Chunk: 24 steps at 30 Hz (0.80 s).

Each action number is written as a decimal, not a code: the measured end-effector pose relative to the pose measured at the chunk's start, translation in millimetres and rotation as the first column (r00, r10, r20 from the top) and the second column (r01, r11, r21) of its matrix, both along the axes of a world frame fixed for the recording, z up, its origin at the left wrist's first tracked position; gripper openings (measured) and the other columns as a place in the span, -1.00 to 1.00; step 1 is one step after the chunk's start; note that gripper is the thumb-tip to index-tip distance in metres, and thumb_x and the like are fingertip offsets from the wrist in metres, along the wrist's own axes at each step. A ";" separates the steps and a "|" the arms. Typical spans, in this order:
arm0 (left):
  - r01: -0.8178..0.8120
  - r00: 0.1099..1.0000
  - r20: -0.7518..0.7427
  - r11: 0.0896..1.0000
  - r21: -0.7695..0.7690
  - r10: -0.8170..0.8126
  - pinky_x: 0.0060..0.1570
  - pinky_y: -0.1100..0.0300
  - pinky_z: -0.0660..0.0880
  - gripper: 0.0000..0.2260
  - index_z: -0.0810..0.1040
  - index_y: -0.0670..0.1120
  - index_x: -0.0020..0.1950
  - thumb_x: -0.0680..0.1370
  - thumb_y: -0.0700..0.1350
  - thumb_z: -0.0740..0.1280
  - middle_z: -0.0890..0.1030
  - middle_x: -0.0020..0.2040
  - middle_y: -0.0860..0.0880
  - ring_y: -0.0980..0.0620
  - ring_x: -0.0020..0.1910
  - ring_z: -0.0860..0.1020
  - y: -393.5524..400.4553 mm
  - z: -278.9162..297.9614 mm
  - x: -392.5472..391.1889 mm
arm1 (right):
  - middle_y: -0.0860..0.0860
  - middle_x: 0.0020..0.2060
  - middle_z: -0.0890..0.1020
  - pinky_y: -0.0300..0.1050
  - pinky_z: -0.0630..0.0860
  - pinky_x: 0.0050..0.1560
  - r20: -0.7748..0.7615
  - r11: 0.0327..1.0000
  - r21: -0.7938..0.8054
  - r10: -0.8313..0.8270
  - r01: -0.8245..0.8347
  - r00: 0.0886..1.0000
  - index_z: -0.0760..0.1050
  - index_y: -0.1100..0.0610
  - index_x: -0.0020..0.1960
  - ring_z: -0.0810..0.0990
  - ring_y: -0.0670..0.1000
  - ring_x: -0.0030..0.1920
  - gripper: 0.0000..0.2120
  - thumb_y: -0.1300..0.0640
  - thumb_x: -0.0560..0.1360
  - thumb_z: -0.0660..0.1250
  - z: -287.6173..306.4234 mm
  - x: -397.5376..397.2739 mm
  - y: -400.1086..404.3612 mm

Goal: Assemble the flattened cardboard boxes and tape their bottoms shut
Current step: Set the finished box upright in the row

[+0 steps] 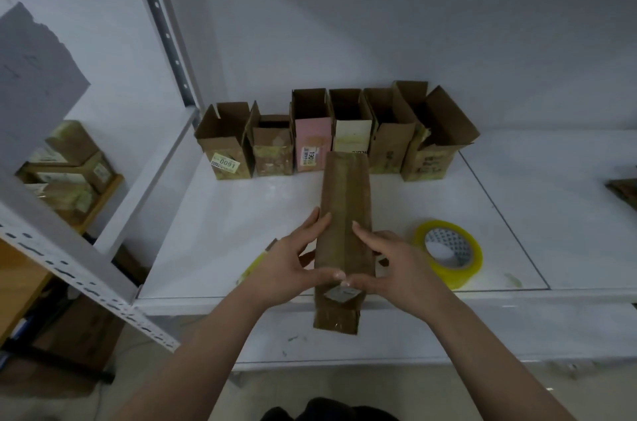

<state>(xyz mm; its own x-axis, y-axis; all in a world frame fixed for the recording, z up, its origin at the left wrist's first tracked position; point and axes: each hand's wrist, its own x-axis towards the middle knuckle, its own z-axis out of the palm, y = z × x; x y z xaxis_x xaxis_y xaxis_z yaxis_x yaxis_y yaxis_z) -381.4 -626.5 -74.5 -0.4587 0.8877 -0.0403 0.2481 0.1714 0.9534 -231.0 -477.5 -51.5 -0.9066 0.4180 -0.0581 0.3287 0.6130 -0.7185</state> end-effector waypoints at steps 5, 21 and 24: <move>0.051 0.993 -0.105 0.998 -0.020 -0.053 0.26 0.47 0.31 -0.21 0.14 0.09 0.55 0.39 0.02 0.43 0.01 0.58 0.12 0.22 0.49 0.15 -4.0 0.1 2.9 | 0.00 0.35 0.49 -0.02 0.50 0.26 0.027 0.995 0.087 0.042 -0.044 0.999 0.18 -0.07 0.55 0.49 0.01 0.32 -0.15 -0.27 0.34 0.37 -0.7 -2.7 -3.6; -0.367 0.739 -0.608 0.930 -0.001 0.291 -0.35 0.34 0.48 -0.87 0.65 -0.02 -0.18 0.47 0.02 0.46 0.61 -0.34 0.13 0.21 -0.40 0.52 -27.7 -6.1 34.2 | -0.06 0.23 0.60 -0.08 0.55 0.14 0.037 0.981 0.191 -0.030 0.022 0.999 0.16 -0.12 0.54 0.57 -0.06 0.21 -0.19 -0.27 0.38 0.39 0.9 -0.4 -11.5; -0.246 0.856 -0.473 0.969 -0.015 0.210 -0.18 0.31 0.58 -0.94 0.66 0.00 -0.08 0.51 -0.04 0.43 0.66 -0.22 0.17 0.25 -0.24 0.62 -39.0 -3.5 27.6 | -0.09 0.23 0.60 -0.11 0.56 0.12 0.056 0.978 0.207 -0.038 0.026 0.998 0.14 -0.15 0.54 0.57 -0.08 0.20 -0.19 -0.29 0.39 0.38 2.1 0.0 -11.2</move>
